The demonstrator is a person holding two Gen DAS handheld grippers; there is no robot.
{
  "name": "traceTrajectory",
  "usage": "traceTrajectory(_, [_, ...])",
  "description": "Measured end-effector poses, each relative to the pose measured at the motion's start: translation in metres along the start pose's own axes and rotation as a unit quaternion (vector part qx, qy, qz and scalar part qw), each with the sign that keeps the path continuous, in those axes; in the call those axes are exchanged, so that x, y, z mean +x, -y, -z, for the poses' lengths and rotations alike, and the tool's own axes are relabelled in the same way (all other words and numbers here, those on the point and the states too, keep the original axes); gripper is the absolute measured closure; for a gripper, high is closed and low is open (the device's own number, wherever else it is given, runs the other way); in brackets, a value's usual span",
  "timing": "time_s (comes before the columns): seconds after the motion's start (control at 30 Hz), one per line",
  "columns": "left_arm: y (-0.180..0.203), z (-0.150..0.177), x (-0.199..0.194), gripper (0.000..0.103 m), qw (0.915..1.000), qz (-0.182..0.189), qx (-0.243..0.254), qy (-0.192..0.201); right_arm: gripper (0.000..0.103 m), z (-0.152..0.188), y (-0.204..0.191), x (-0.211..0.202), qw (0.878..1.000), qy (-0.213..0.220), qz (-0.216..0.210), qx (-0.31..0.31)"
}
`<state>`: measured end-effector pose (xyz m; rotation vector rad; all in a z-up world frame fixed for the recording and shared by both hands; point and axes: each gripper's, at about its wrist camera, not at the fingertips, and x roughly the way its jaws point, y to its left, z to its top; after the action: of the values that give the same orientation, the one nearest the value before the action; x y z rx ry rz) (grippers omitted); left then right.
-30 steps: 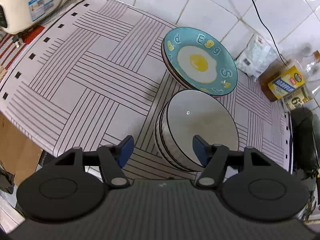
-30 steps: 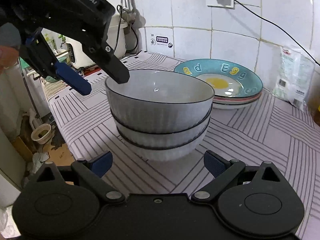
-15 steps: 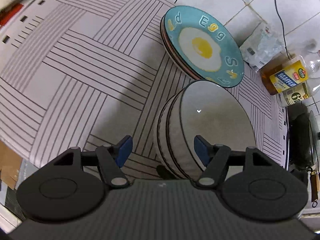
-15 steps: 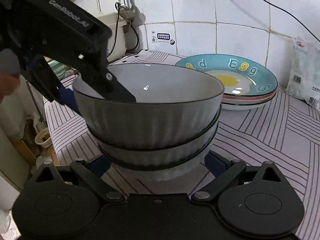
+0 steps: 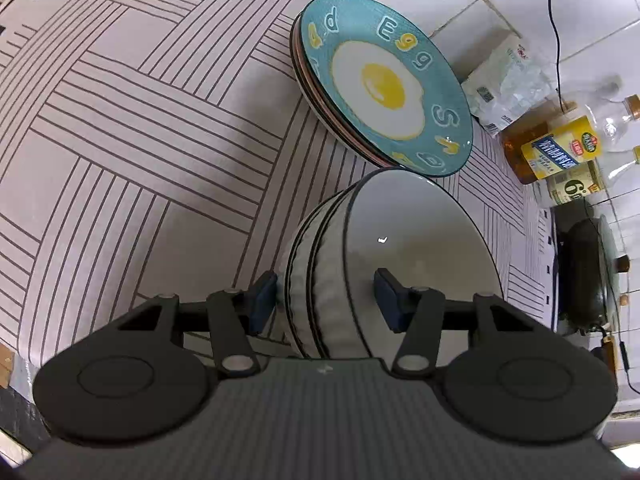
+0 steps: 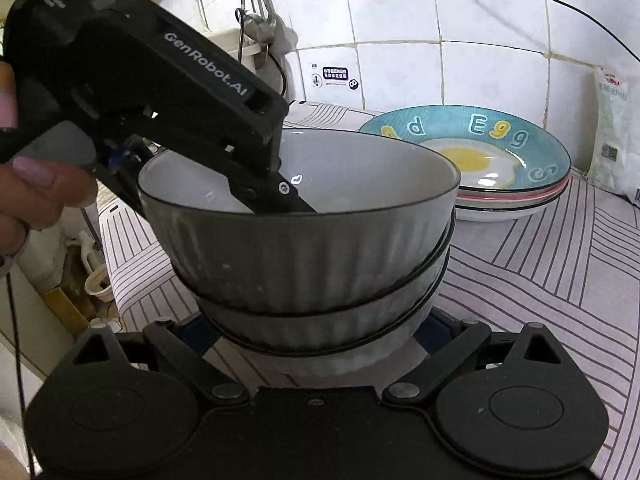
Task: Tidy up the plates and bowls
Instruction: 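Close the left gripper on the rim of the three-bowl stack, then carry the bowl stack and lower it onto the teal egg plate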
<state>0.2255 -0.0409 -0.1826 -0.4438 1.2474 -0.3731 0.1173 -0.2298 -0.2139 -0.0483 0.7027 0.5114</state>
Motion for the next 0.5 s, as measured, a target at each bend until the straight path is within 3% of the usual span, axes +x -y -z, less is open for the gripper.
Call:
traceTrajectory(0.27, [-0.014, -0.004, 0.007, 0.05, 0.9991, 0.034, -0.021, -0.01, 0.005, 0.004, 0.001, 0.0, 1.0, 0.006, 0.001, 0.006])
traceTrajectory(0.5, [-0.011, -0.006, 0.008, 0.05, 0.999, 0.037, 0.003, -0.026, 0.005, 0.006, 0.0, -0.002, 1.0, 0.009, 0.005, 0.003])
